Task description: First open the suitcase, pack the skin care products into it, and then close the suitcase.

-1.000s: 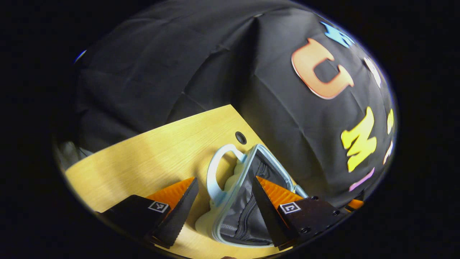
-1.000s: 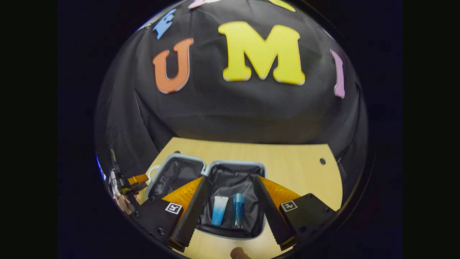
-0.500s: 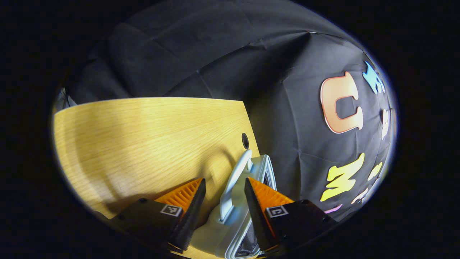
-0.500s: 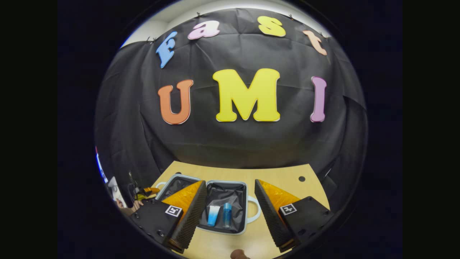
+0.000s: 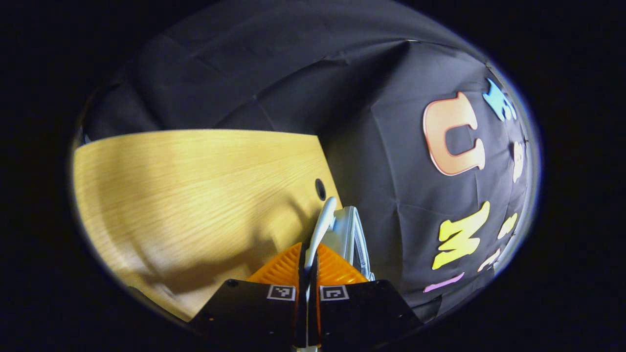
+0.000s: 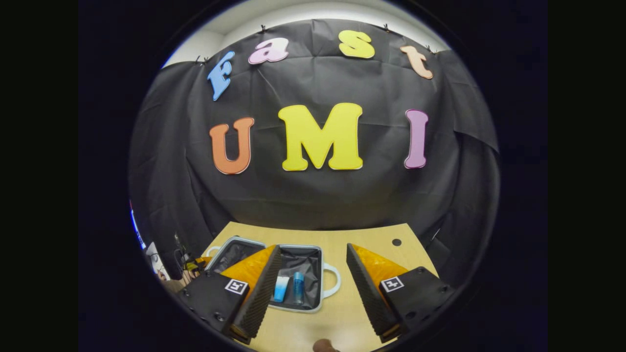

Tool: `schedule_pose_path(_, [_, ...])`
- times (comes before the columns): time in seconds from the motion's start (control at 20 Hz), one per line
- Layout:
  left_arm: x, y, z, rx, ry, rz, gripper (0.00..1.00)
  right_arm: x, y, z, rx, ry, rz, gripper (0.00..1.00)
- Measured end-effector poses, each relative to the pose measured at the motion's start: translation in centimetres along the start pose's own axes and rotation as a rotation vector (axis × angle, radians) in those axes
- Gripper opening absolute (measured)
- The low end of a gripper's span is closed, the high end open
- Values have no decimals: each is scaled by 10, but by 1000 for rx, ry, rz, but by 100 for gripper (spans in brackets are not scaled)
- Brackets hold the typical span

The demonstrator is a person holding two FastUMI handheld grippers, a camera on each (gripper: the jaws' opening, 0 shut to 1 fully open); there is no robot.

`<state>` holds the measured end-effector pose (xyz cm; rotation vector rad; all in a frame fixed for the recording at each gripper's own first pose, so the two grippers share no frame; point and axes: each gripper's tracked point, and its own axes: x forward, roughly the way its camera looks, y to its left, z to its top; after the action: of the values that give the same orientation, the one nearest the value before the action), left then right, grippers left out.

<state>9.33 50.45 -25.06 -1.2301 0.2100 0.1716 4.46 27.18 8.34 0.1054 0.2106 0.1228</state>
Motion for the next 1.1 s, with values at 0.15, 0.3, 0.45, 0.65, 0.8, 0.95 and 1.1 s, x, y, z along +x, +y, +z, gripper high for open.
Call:
schedule_pose_path(0.15, [-14, -33, 8, 112, -33, -6, 3, -10, -13, 7, 28, -30, 14, 78])
schedule_pose_path(0.3, [-27, -73, 11, 244, -58, -6, 3, -20, -30, 15, 55, -72, 25, 80])
schedule_pose_path(0.45, [-38, -121, 2, 425, -100, -10, 3, -27, -55, 24, 59, -120, 11, 80])
schedule_pose_path(0.65, [-59, -170, -16, 703, -156, 42, 3, -29, -83, 24, 77, -135, 25, 80])
schedule_pose_path(0.8, [-63, -212, -45, 837, -183, 13, 3, -30, -106, 21, 83, -136, 28, 80])
schedule_pose_path(0.95, [-60, -238, -70, 942, -181, 10, 3, -30, -127, 15, 92, -123, 27, 81])
schedule_pose_path(1.1, [-60, -258, -92, 1028, -173, 6, 3, -33, -140, 9, 90, -112, 36, 80])
